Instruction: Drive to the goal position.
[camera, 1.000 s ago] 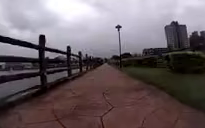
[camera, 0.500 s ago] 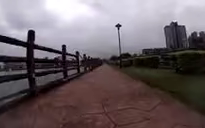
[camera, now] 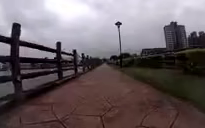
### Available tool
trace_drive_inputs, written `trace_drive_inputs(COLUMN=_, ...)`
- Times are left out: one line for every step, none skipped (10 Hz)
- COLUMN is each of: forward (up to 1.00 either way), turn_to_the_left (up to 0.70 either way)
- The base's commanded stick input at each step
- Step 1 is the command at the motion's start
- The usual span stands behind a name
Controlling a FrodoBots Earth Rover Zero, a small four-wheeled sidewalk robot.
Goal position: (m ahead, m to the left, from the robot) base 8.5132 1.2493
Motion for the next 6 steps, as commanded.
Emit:
trace_drive_inputs(forward=1.00, turn_to_the_left=0.00)
trace_drive_inputs(forward=1.00, turn_to_the_left=0.00)
trace_drive_inputs(forward=1.00, turn_to_the_left=0.00)
trace_drive_inputs(forward=1.00, turn_to_the_left=0.00)
trace_drive_inputs(forward=1.00, turn_to_the_left=0.00)
trace_drive_inputs(forward=1.00, turn_to_the_left=0.00)
